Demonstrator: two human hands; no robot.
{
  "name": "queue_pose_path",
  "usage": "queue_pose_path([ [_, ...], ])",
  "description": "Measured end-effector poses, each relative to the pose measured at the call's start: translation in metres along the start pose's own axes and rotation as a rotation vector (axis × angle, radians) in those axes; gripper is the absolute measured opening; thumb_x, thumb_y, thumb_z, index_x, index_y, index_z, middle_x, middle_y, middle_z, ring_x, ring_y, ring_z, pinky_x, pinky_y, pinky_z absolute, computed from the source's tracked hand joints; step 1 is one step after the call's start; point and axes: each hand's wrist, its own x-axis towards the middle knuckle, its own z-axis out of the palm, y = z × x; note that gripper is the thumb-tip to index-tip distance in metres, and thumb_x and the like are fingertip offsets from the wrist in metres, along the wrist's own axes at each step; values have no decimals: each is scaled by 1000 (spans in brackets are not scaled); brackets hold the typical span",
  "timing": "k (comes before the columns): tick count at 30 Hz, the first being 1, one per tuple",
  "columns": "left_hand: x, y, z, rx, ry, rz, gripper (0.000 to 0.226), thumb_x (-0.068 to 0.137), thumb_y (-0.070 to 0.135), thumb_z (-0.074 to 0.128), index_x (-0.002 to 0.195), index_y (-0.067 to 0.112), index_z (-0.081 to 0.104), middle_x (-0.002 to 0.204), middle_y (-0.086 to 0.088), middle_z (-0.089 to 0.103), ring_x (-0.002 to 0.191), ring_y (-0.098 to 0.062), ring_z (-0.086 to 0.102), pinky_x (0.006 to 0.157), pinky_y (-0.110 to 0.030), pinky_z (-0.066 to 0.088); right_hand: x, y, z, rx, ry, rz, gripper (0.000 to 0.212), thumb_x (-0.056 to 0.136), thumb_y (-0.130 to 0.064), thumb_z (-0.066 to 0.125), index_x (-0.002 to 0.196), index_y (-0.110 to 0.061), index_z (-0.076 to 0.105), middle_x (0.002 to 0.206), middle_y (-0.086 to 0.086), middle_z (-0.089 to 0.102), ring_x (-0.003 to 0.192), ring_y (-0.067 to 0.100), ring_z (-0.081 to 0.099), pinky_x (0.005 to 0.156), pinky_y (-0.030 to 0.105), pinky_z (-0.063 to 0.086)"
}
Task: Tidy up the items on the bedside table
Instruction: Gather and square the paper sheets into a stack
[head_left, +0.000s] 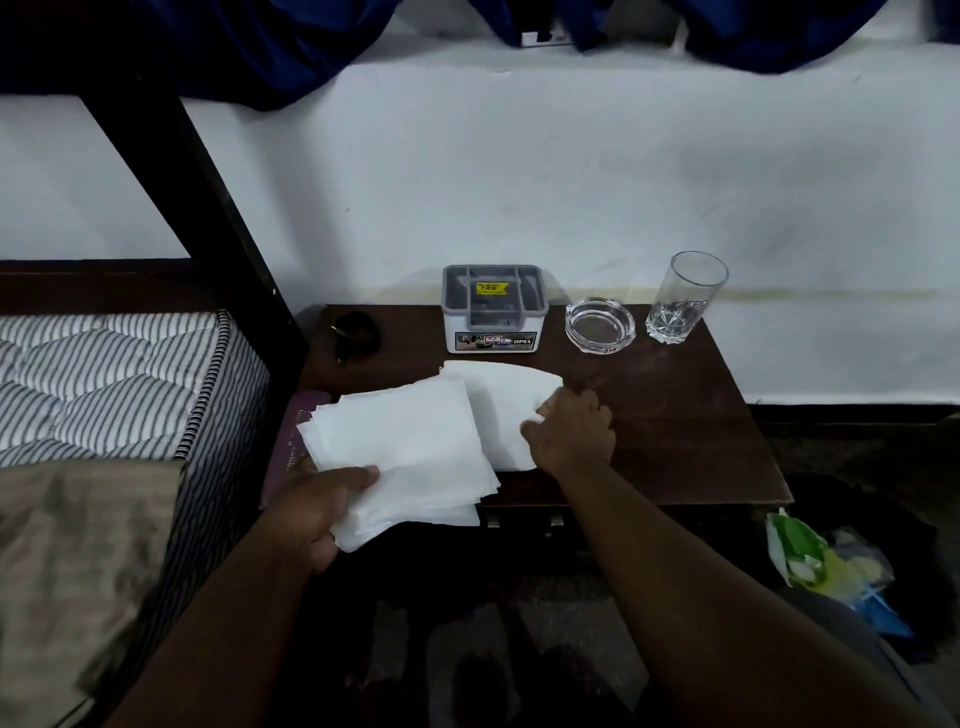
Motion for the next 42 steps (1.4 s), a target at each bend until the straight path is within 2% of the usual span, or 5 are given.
queue_pose_path([
  [9, -6, 3, 5, 89, 51, 6, 17, 87, -11, 68, 103, -5, 64, 75, -17, 71, 45, -17, 68, 40, -21, 50, 3, 0, -11, 677, -26, 19, 55, 75, -2, 72, 124, -12, 48, 89, -2, 55, 87, 23, 58, 79, 35, 50],
  [13, -5, 0, 6, 26, 6, -15, 42, 84, -11, 69, 125, -9, 62, 120, -30, 68, 97, -40, 70, 75, -42, 62, 8, 6, -34, 758, 33, 12, 49, 73, -1, 72, 119, -11, 62, 103, 9, 70, 90, 26, 67, 86, 47, 58],
  [26, -23, -4, 59, -38, -194, -4, 45, 83, -16, 66, 128, -7, 61, 118, -27, 71, 88, -36, 74, 62, -39, 63, -19, 12, -115, 1340, 17, 14, 29, 77, 5, 72, 102, -10, 73, 105, 19, 76, 96, 39, 72, 85, 49, 60],
  [35, -29, -8, 87, -57, -349, 40, 22, 72, -16, 63, 86, 2, 61, 68, -12, 66, 48, -16, 67, 45, -23, 53, -42, 12, -65, 1067, -162, 54, 35, 77, 3, 73, 109, -10, 67, 100, 17, 76, 93, 40, 73, 79, 53, 61],
  [42, -26, -7, 90, -47, -369, 96, 43, 76, -17, 63, 116, -2, 67, 103, -23, 74, 77, -32, 76, 71, -44, 64, -45, 17, -66, 802, -44, -29, 45, 63, -22, 76, 105, -22, 62, 94, -1, 74, 83, 20, 72, 79, 49, 61],
])
